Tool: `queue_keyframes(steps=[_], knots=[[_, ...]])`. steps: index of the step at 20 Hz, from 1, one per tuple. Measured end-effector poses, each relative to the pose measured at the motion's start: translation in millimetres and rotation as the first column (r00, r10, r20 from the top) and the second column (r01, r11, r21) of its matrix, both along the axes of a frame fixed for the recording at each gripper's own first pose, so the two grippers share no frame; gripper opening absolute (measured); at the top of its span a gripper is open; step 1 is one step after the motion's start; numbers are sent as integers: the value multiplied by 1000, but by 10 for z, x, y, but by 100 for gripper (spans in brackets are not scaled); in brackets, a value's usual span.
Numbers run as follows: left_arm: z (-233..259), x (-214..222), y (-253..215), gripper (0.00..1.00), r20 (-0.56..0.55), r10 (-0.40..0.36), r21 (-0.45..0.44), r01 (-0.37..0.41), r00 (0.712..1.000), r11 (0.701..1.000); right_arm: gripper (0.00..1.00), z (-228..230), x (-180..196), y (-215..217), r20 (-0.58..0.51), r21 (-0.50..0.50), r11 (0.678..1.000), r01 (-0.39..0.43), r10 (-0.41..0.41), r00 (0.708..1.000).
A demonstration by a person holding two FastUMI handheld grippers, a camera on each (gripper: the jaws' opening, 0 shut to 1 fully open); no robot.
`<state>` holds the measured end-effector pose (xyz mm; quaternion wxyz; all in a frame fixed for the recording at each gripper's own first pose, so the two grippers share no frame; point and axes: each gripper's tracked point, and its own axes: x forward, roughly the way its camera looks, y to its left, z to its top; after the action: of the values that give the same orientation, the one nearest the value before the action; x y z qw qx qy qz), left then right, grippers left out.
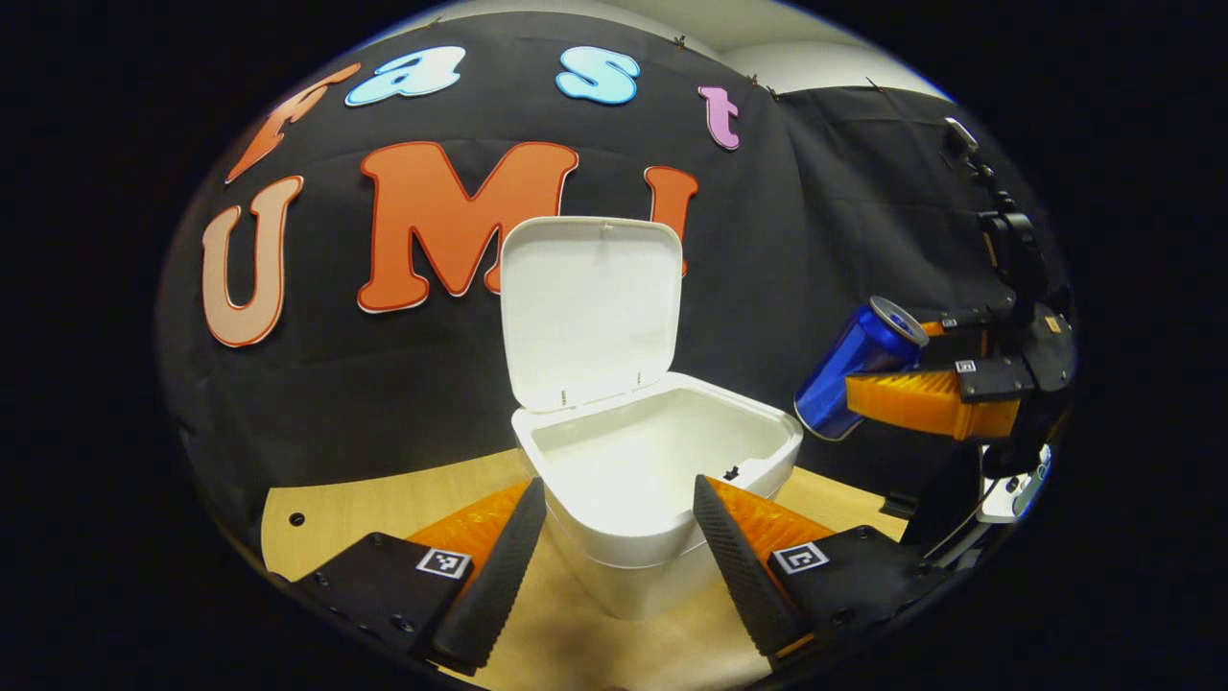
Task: Press the lid of the desktop garbage bin to open it, pick up the crumpled paper on the desktop and throw it into the bin, then pick up the pop can on the desktop and drop it into the bin, and finally close the garbage bin lid.
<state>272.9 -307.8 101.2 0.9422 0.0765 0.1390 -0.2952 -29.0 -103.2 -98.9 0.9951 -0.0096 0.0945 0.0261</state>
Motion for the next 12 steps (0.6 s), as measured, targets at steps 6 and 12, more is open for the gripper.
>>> queue_keyframes(steps=[6, 12], knots=[[44, -6, 275, 98, 29, 81, 9, -81, 996, 997, 79, 57, 276, 144, 17, -7, 997, -73, 73, 997], [41, 0, 649, 98, 23, 202, 0, -202, 979, 979, 80, -50, 479, 301, -9, -13, 990, -140, 140, 990]])
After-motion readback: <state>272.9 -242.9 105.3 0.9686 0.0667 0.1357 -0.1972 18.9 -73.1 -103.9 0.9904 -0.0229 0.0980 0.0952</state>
